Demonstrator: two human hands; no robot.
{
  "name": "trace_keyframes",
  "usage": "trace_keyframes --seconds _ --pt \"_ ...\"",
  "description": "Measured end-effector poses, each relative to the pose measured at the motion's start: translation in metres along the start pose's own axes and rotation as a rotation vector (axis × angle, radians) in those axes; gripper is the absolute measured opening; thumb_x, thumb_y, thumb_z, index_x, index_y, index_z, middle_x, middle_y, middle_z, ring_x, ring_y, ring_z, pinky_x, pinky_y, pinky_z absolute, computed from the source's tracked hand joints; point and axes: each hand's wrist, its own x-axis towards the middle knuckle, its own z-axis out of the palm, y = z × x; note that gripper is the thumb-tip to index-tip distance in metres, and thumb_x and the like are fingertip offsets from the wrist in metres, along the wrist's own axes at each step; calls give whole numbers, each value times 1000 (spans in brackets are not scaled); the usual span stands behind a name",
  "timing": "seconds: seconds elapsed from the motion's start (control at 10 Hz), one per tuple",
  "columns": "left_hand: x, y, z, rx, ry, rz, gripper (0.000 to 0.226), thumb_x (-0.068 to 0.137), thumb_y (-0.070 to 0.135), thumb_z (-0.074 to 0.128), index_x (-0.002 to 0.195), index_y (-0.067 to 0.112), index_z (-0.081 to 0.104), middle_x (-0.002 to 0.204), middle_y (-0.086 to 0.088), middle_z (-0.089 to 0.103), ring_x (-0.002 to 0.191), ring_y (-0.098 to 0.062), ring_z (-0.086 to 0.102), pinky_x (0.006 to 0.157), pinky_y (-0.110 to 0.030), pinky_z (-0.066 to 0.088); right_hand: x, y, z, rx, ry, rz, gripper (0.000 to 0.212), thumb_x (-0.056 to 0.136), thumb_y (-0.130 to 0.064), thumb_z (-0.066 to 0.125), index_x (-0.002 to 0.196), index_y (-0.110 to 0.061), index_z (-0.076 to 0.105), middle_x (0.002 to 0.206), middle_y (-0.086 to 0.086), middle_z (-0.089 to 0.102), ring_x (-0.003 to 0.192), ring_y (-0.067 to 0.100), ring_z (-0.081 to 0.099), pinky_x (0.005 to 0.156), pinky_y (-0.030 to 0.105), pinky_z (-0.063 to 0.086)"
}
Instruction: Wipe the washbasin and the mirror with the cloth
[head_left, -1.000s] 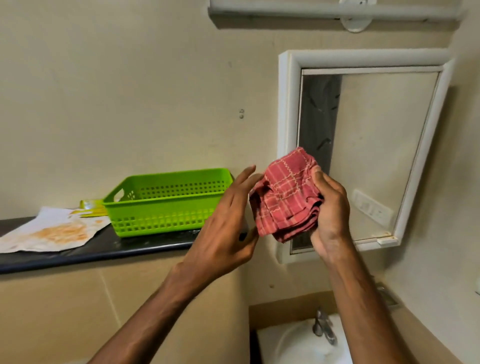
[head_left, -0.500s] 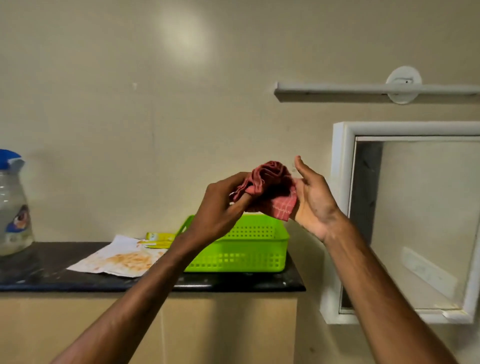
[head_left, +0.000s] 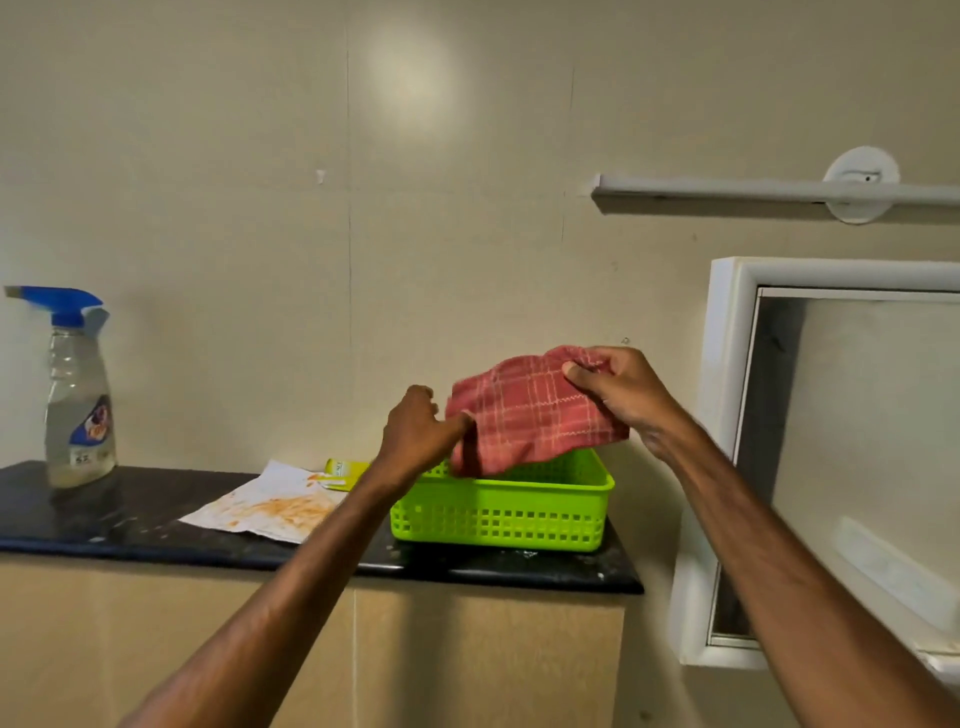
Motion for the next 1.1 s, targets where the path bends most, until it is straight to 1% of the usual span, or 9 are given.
trace_keyframes --seconds 0.1,0.2,0.4,0.6,0.7,0.8,0.9,1.0,1.1 --pt "-12 -12 19 327 53 136 69 87 35 71 141 1 43 136 -19 59 127 -37 55 100 -40 45 14 -7 6 -494 -113 -114 23 90 -29 80 110 -18 82 107 2 80 103 20 73 96 42 57" --pt "-24 -14 44 391 26 291 41 95 36 57 128 11 61 125 -12 68 119 -31 62 94 -38 48 12 -13 13 -738 -200 -161 20 85 -35 83 103 -26 83 103 -7 80 102 18 73 88 39 56" --pt "-32 -15 71 598 184 355 38 99 35 35 79 16 61 82 -9 70 80 -31 66 62 -34 37 -33 -38 6 -814 -222 -192 28 80 -61 81 98 -40 82 90 -15 80 81 10 71 67 33 52" --pt "-32 -20 78 633 257 414 34 103 29 37 85 15 62 74 -12 70 72 -35 67 57 -35 34 -101 -35 -3 -759 -188 -238 32 80 -25 88 109 -35 81 92 -16 69 85 15 66 72 35 54" --pt "-30 -22 79 634 265 426 30 101 27 43 83 14 62 68 -16 69 66 -38 68 52 -36 43 -130 0 12 -816 -223 -268 47 77 -22 82 120 -40 75 107 -7 73 96 21 69 77 38 57" --pt "-29 -24 81 619 290 433 31 101 28 41 82 14 62 65 -17 68 62 -38 68 50 -36 42 -150 33 24 -889 -261 -253 71 80 -29 81 145 -40 54 132 -8 59 115 21 63 88 38 57" --pt "-34 -25 82 570 287 477 35 103 30 37 85 13 62 67 -15 67 64 -37 66 52 -35 34 -164 49 25 -860 -237 -246 73 88 -38 79 152 -39 45 139 -12 51 118 15 59 91 36 56" --pt "-36 -27 79 413 340 467 30 105 29 36 101 18 64 80 -9 69 78 -32 65 61 -38 40 -173 52 18 -731 -245 -226 61 93 -32 76 149 -32 52 146 -14 57 127 8 58 104 36 55" --pt "-61 -16 83 106 385 489 23 102 18 46 118 17 62 109 -4 68 106 -22 58 86 -33 43 -185 55 4 -599 -174 -228 47 95 -22 76 140 -28 65 139 -11 68 125 2 61 107 25 52"
